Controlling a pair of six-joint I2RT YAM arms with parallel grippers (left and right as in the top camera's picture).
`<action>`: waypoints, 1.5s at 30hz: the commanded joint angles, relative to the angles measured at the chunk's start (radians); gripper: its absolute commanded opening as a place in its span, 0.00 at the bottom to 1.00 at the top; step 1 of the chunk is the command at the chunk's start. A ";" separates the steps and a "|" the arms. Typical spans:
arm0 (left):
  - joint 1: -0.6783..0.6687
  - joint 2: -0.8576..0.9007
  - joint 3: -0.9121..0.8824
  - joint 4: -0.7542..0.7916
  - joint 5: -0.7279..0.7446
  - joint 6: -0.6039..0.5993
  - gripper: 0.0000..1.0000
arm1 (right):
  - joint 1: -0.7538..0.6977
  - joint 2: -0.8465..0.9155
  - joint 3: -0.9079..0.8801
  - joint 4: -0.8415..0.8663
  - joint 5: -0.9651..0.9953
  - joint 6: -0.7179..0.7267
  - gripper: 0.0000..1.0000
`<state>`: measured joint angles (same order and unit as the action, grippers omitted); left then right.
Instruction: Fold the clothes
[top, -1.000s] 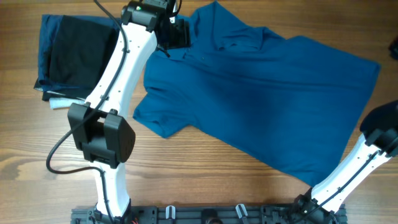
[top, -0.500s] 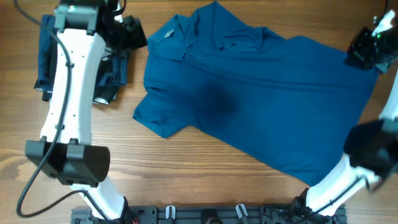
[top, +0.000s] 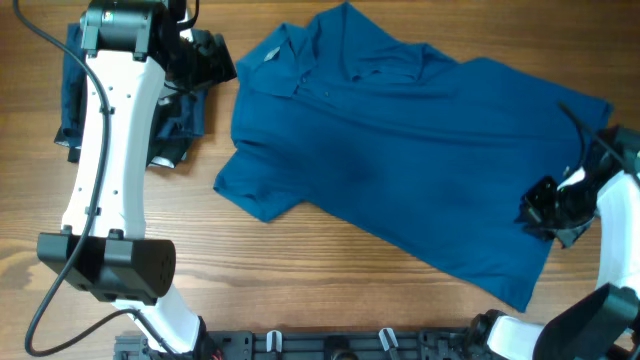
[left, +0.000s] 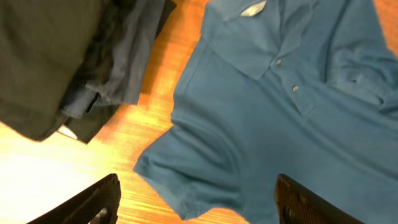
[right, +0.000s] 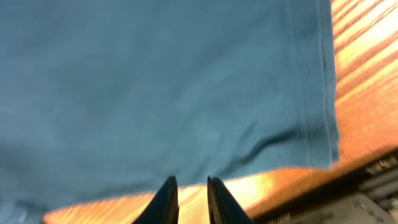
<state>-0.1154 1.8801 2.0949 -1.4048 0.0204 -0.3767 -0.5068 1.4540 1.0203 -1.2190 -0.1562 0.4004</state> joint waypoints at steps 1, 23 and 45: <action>0.002 -0.013 -0.002 0.034 -0.011 -0.006 0.79 | -0.097 0.030 -0.119 0.113 0.000 0.045 0.17; 0.002 0.022 -0.002 0.060 -0.063 -0.006 0.83 | -0.285 0.440 0.124 0.289 0.203 0.002 0.04; 0.012 0.090 -0.002 0.062 -0.025 -0.021 0.85 | -0.216 0.380 0.244 -0.035 -0.081 -0.097 0.04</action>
<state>-0.1089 1.9648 2.0933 -1.3449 -0.0212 -0.3809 -0.7280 1.8496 1.3556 -1.2938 -0.2062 0.3008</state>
